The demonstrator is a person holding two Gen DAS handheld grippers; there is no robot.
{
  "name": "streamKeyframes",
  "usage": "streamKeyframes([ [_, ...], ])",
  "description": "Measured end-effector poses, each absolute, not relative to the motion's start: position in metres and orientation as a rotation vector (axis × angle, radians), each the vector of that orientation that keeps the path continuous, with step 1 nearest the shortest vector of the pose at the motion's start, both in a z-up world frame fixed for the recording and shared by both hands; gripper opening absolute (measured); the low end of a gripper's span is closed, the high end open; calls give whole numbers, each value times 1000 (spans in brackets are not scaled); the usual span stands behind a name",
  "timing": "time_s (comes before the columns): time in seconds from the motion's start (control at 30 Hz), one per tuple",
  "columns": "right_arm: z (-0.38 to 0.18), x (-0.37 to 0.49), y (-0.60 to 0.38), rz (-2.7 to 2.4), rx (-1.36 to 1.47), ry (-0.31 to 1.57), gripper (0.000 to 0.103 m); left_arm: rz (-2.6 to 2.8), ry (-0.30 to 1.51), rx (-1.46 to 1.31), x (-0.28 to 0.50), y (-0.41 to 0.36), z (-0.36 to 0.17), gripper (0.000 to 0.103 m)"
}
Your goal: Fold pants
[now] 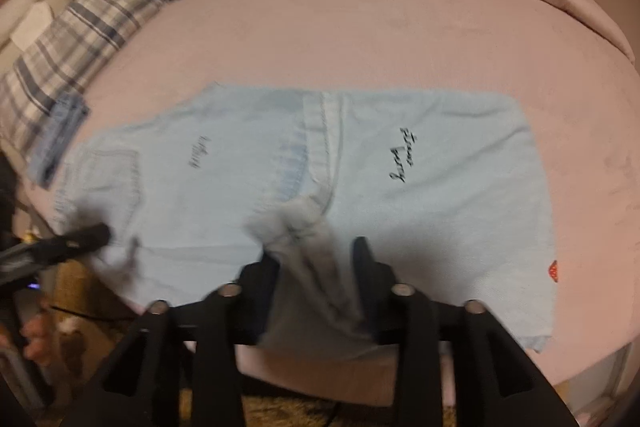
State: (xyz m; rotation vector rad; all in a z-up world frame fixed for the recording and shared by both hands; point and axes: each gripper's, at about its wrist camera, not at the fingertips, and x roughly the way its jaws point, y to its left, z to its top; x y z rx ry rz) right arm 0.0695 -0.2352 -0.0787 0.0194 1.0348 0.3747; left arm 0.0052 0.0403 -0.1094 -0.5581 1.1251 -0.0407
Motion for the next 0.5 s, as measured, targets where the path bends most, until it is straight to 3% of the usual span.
streamKeyframes([
  [0.13, -55, 66, -246, 388, 63, 961, 66, -49, 1124, -549, 5, 40, -110, 89],
  [0.27, -59, 75, -261, 291, 58, 957, 67, -57, 1118, -560, 4, 41, -111, 90],
  [0.5, -115, 100, -279, 125, 79, 1120, 67, -71, 1112, -580, 1, 44, -112, 91],
])
